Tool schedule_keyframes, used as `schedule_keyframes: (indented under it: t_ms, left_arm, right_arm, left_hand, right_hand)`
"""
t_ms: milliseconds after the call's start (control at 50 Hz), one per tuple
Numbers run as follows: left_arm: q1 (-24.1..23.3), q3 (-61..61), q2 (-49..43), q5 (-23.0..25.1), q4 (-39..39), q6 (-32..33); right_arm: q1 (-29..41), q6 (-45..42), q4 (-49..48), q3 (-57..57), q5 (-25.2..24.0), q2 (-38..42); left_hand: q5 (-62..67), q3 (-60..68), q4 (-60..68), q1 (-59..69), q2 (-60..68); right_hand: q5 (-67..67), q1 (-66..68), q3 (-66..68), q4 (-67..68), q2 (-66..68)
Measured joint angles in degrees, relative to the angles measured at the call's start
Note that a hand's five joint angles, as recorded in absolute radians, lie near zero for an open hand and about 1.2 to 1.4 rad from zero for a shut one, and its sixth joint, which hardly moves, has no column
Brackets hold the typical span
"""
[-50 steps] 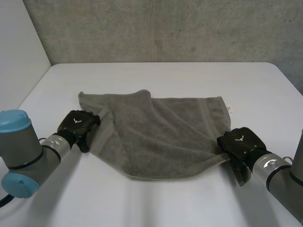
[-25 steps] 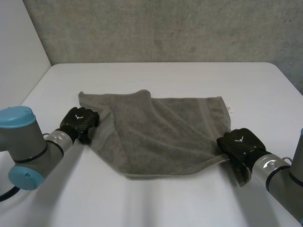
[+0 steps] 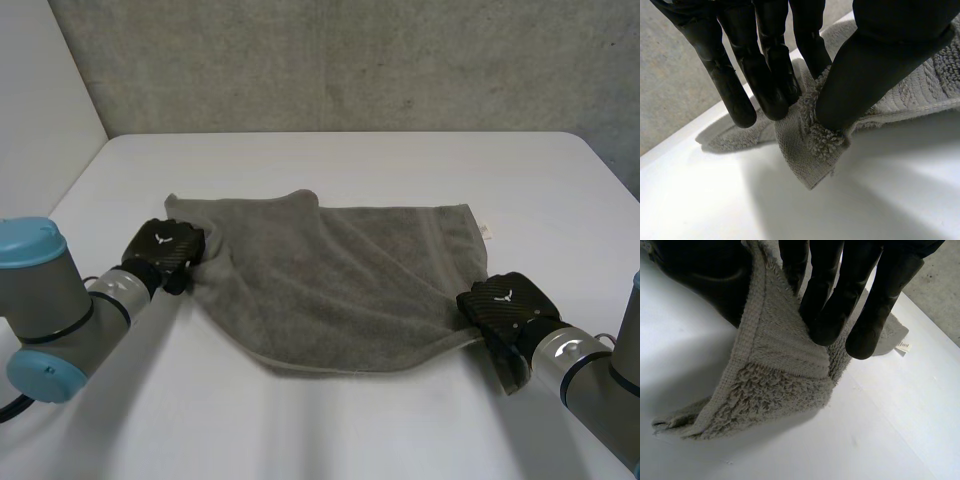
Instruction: Fold the laundry
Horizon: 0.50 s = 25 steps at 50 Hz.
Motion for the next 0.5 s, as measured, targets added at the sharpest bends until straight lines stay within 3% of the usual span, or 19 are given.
schedule_keyframes:
  t_ms: [240,500]
  left_arm:
    - [0.6,-5.1,8.88,-2.23,-3.06,0.09]
    - [6.05,-13.68,26.02,-8.74,-21.2,2.41]
  right_arm:
    - [-0.04,-0.03,0.22,-0.13,-0.15,-0.78]
    - [-0.21,-2.59,7.29,-1.47,-0.16,-10.75]
  left_hand:
    - [0.25,0.27,0.32,-0.07,0.25]
    - [0.25,0.32,0.34,-0.07,0.3]
  right_hand:
    - [0.0,0.0,0.0,0.28,0.0]
    - [0.0,0.0,0.0,0.28,0.0]
